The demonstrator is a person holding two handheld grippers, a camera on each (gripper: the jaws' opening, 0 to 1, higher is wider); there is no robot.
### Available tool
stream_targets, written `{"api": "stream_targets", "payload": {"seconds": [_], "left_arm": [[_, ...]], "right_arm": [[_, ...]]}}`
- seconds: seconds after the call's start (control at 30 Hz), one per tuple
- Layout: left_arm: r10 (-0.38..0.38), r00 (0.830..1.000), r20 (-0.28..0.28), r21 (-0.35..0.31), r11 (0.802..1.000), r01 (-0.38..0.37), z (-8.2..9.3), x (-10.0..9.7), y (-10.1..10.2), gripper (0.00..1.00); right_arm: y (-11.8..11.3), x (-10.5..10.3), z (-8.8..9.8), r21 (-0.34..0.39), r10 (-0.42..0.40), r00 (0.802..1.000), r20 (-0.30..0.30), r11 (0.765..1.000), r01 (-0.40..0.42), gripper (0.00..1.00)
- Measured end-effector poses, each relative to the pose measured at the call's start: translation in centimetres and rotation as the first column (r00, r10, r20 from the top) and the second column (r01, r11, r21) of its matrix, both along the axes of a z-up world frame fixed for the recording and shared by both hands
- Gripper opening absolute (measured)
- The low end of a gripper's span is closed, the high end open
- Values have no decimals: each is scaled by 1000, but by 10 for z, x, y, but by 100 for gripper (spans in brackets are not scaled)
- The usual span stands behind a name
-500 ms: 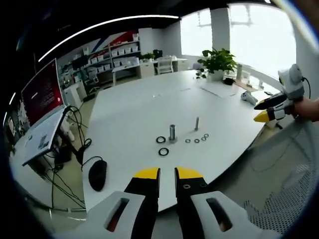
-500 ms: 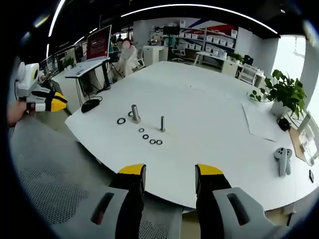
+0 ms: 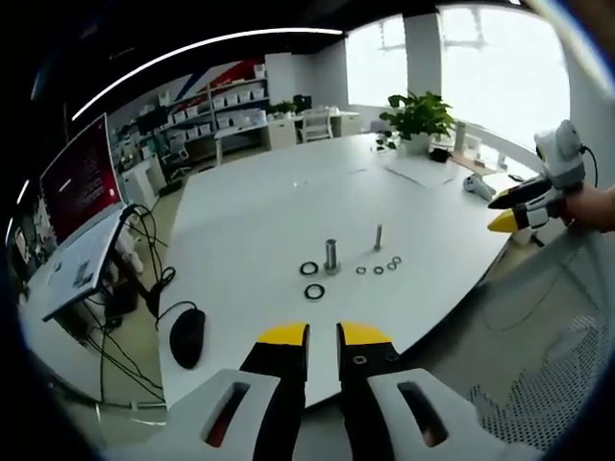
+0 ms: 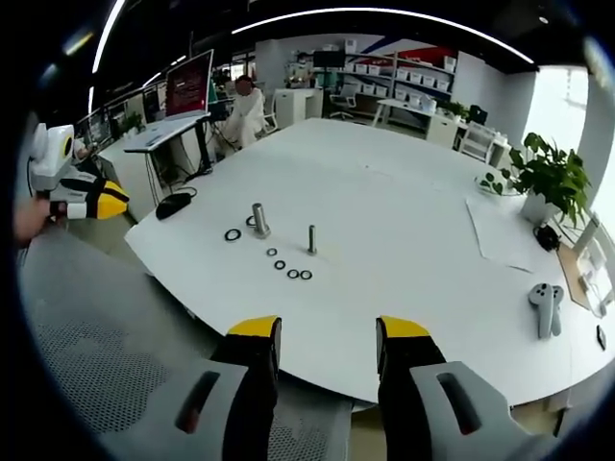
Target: Place the washer onto the threaded stud by aligning its center hole with the stud, sliding it down to the base, and recovering from edge contact or off-axis alignment until the washer reaches the visible bottom stop.
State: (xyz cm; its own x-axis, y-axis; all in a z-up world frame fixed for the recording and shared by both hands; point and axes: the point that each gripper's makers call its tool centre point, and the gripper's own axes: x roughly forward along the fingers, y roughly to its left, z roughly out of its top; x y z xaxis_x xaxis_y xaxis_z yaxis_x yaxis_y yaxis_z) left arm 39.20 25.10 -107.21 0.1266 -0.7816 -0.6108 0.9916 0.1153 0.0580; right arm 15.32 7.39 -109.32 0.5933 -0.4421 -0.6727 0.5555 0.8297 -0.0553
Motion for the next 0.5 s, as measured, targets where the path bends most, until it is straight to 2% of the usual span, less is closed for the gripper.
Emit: {"api": "stream_targets", "payload": {"seconds": [0.2, 0.5], "left_arm": [[7, 1000, 0, 3, 1000, -7, -1, 2, 0, 9], [15, 1000, -12, 11, 1000, -15, -2, 0, 1, 9]], "right_arm": [[5, 3, -2, 2, 31, 999, -23, 1000, -31, 43], [0, 2, -1, 4, 13, 1000, -18, 1000, -13, 43]]}}
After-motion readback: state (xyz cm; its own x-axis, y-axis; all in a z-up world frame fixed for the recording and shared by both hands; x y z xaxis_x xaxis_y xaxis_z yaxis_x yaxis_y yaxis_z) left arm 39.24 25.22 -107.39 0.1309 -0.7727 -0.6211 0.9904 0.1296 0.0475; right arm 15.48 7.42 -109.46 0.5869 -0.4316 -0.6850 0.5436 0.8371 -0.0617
